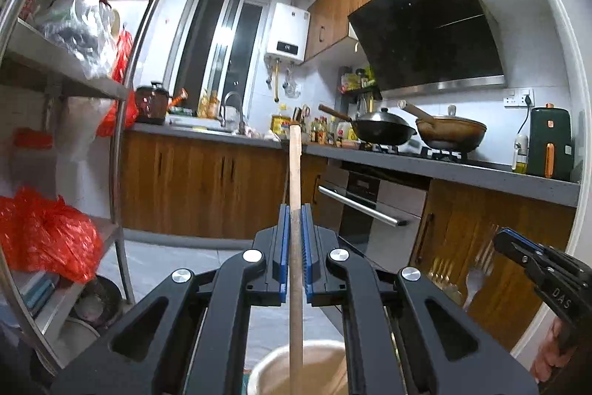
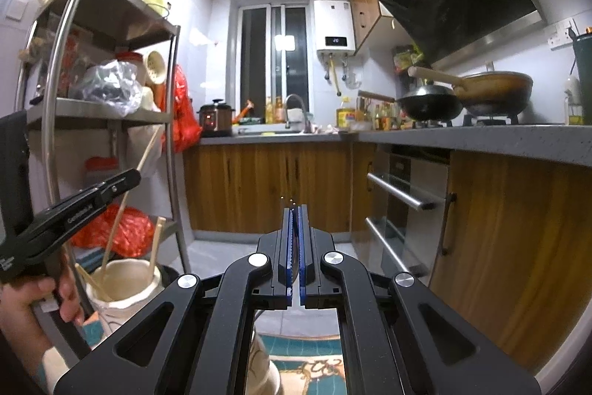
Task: Organize utensils
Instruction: 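Lift chopstick toward tall cup with left tool while right tool carries fork toward short cup, then drop chopstick in tall cup with left tool while right tool drops fork in short cup, then move both tools back down over the remaining utensils on the placemat, then grasp the green tulip-topped utensil with the right tool while the left tool grasps the last chopstick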
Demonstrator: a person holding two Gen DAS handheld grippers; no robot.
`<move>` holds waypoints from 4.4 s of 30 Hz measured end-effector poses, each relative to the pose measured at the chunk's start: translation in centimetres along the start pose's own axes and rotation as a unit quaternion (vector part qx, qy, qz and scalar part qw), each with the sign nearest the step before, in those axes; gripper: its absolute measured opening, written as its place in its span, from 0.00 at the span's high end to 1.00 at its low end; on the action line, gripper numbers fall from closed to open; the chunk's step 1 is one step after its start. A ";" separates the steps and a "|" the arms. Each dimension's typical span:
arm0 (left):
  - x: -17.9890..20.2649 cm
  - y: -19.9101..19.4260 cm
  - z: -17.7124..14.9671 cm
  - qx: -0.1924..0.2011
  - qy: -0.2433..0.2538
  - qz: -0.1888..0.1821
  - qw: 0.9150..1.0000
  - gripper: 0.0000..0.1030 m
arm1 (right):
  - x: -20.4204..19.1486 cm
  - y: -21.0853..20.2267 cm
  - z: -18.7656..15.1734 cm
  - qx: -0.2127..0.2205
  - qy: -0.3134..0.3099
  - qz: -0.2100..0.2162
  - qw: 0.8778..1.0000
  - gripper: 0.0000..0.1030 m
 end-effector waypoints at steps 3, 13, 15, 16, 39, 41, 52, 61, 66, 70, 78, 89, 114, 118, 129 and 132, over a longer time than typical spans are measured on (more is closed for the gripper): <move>0.1 -1.0 -0.8 -0.002 0.009 0.002 1.000 0.94 | -0.2 0.1 -0.3 -0.003 -0.005 0.001 1.000 0.97; -0.4 -3.6 -4.3 -0.058 0.017 0.013 0.998 0.94 | -1.0 0.3 -1.6 -0.022 -0.011 0.004 1.000 0.97; -0.4 -3.6 -4.8 -0.068 0.025 0.017 0.997 0.94 | -1.2 0.3 -1.8 -0.024 -0.015 0.002 1.000 0.97; -0.5 -3.6 -5.0 -0.073 0.026 0.017 0.997 0.94 | -1.2 0.3 -1.9 -0.025 -0.016 0.002 1.000 0.97; -0.7 -4.0 -4.7 -0.068 0.027 0.026 0.997 0.60 | -1.0 0.2 -1.9 -0.025 0.011 0.011 1.000 0.71; -0.7 -4.2 -4.6 -0.064 0.032 0.031 0.997 0.48 | -0.9 -0.1 -1.7 -0.020 0.014 0.012 1.000 0.59; -0.9 -6.5 -4.1 -0.047 0.015 0.016 0.999 0.22 | 0.1 -0.9 -0.8 -0.003 0.036 0.011 0.999 0.22; 0.4 -9.9 -4.8 -0.037 0.012 -0.013 0.999 0.06 | 1.1 -1.8 -1.0 -0.012 0.058 0.012 0.998 0.06; 0.9 -10.3 -7.2 -0.065 0.043 0.006 0.997 0.06 | 1.8 -2.8 -1.7 -0.025 0.076 0.007 0.997 0.06; 1.0 -10.4 -8.8 -0.093 0.053 0.014 0.994 0.06 | 1.9 -3.5 -3.3 -0.048 0.070 -0.002 0.996 0.05; 1.7 -11.6 -10.7 -0.119 0.066 0.013 0.991 0.06 | 2.1 -5.0 -7.3 -0.104 0.057 -0.014 0.993 0.05; 1.2 -13.4 -11.3 -0.130 0.049 0.012 0.990 0.06 | 1.3 -6.8 -10.4 -0.153 0.049 -0.005 0.987 0.05; 0.9 -12.3 -13.2 -0.188 0.044 0.007 0.981 0.06 | -3.7 -6.6 -16.9 -0.345 -0.038 0.036 0.937 0.34; 1.3 -12.3 -13.3 -0.188 0.050 0.004 0.981 0.06 | -4.2 -6.5 -17.8 -0.372 -0.037 0.060 0.926 0.51; 2.8 -11.9 -14.4 -0.211 0.075 -0.008 0.975 0.06 | -3.3 -5.6 -17.6 -0.367 -0.033 0.079 0.926 0.89; 3.9 -11.6 -15.1 -0.235 0.074 -0.023 0.969 0.06 | -2.6 -5.6 -17.2 -0.352 -0.034 0.081 0.932 0.90</move>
Point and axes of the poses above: each gripper's, at about its wrist camera, not at the fingertips, and y roughly the way its jaws point, x to its right, z to its top, the point moved 4 cm from there along y, roughly the way its jaws point, and after that the axes turned 2 degrees about -x, right-handed, at the moved point
